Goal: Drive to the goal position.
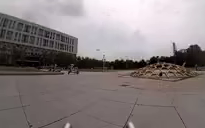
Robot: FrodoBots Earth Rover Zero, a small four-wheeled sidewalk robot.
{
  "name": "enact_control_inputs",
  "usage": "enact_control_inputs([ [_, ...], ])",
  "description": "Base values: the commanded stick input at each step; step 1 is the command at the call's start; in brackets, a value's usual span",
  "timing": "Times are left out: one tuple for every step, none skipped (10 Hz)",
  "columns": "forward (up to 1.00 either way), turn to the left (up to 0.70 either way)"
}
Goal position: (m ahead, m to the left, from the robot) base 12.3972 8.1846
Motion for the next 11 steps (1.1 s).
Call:
enact_control_inputs([
  [0.85, 0.0],
  [0.85, 0.0],
  [0.85, 0.0],
  [0.82, 0.0],
  [0.72, 0.0],
  [0.7, 0.0],
  [0.7, 0.0],
  [0.68, 0.0],
  [0.61, 0.0],
  [0.7, 0.0],
  [0.78, 0.0],
])
